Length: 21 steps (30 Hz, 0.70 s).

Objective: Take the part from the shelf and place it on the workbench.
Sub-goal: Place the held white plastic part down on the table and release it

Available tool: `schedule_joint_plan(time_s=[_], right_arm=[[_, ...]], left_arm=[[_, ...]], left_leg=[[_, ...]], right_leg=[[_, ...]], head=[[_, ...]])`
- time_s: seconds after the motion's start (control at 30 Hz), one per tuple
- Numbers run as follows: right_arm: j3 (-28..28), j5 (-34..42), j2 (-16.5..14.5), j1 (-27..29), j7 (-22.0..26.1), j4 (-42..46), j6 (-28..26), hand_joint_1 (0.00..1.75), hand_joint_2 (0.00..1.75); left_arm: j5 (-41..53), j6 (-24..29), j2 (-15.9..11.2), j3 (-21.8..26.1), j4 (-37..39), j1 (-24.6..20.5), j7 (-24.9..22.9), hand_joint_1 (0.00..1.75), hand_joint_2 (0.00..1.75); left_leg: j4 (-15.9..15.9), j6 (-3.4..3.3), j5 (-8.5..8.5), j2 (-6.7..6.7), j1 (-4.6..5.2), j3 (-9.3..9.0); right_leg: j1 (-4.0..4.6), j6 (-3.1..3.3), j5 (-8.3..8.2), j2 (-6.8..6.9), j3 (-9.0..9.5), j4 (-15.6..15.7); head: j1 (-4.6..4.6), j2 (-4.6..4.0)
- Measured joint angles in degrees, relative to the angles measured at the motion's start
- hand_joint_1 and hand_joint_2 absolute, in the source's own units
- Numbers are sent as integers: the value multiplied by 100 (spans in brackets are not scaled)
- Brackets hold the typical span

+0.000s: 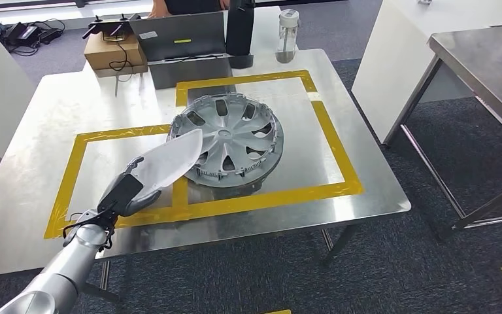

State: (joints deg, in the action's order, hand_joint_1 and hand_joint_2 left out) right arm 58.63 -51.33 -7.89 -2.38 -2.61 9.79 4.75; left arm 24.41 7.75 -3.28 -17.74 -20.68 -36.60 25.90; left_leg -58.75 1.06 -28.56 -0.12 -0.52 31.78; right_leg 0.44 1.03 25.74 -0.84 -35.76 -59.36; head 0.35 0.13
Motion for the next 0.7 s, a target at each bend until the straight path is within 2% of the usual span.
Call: schedule_joint_plan(time_s=[0.3,0.43,0.57,0.7], right_arm=[[71,1,0,0,5,0,-48,0,0],[84,1,-1,3,17,0,-68,0,0],[116,1,-2,9,40,0,-89,0,0],[163,1,-12,16,48,0,-101,0,0]], left_arm=[[-78,376,35,-14,10,-7,-183,0,0],[-375,844,20,34,-179,-37,195,0,0],[-669,1816,-86,200,-1126,-19,672,0,0],[-1095,2761,-305,485,-3006,189,799,0,0]], left_leg=[[0,1,1,0,0,-3],[0,3,2,-1,0,-3],[0,3,2,-1,-1,-2],[0,5,1,2,-2,-3]], right_leg=[[0,0,0,0,2,0],[1,1,-1,0,2,0],[2,3,-2,-2,2,0],[2,4,-1,-6,2,-1]], head=[[0,0],[1,0],[1,0],[0,0]])
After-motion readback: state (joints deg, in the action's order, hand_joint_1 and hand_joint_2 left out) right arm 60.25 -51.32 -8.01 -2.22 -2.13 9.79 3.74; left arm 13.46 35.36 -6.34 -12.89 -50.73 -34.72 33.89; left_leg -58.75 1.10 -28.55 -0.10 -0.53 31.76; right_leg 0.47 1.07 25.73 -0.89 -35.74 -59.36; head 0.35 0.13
